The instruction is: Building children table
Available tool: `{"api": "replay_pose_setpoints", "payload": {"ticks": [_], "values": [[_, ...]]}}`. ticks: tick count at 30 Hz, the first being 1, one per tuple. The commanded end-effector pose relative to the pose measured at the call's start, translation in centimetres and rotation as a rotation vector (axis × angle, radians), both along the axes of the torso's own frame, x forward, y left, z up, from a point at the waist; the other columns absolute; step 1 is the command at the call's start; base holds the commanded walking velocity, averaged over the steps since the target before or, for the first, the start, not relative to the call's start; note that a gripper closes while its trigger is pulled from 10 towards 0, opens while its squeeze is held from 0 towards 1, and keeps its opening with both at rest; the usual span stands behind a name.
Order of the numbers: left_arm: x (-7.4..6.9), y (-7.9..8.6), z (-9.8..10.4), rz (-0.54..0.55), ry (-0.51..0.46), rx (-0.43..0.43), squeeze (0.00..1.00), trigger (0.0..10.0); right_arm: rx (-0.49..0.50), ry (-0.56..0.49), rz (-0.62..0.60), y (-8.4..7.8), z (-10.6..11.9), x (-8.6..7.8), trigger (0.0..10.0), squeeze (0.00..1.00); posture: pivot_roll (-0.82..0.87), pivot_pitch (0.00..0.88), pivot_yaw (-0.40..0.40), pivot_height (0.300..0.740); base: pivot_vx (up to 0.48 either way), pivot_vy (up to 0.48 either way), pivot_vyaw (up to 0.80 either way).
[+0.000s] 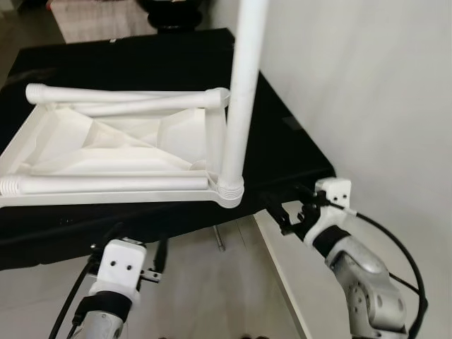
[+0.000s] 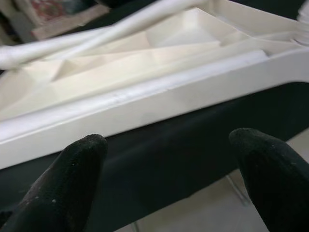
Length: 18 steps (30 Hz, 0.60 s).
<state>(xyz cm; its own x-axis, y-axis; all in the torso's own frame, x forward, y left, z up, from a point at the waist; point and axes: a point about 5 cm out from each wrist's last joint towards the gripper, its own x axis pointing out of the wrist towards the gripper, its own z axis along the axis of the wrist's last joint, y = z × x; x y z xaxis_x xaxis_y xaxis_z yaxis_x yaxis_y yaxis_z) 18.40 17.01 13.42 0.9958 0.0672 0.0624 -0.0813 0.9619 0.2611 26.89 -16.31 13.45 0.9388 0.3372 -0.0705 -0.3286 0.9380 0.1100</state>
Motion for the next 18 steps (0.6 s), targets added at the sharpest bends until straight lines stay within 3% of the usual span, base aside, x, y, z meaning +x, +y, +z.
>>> {"api": "replay_pose_setpoints", "payload": {"ticks": [1,9,12,18], "values": [[-0.1,0.3,-0.7,0.028,0.039,0.018,0.00,10.0,-0.017,-0.003,-0.009,0.3,-0.2,0.1,10.0,0.00,0.08,0.071,-0.035,0.740,0.000,0.000,0.00],[0.0,0.6,-1.0,0.045,0.060,0.108,0.00,10.0,-0.048,0.021,-0.039,0.6,-0.7,0.3,10.0,0.00,0.09,0.054,-0.013,0.740,0.000,0.358,0.00],[-0.5,0.4,-1.0,0.016,0.073,0.099,0.00,10.0,-0.060,0.015,-0.062,0.7,-0.7,0.3,10.0,0.00,0.08,0.042,-0.005,0.740,0.000,0.000,0.00],[-0.9,-0.3,-1.5,-0.002,0.105,0.000,0.00,10.0,-0.077,0.010,-0.084,0.8,-1.0,0.5,10.0,0.00,0.07,0.038,0.000,0.740,0.000,0.000,0.00]]}}
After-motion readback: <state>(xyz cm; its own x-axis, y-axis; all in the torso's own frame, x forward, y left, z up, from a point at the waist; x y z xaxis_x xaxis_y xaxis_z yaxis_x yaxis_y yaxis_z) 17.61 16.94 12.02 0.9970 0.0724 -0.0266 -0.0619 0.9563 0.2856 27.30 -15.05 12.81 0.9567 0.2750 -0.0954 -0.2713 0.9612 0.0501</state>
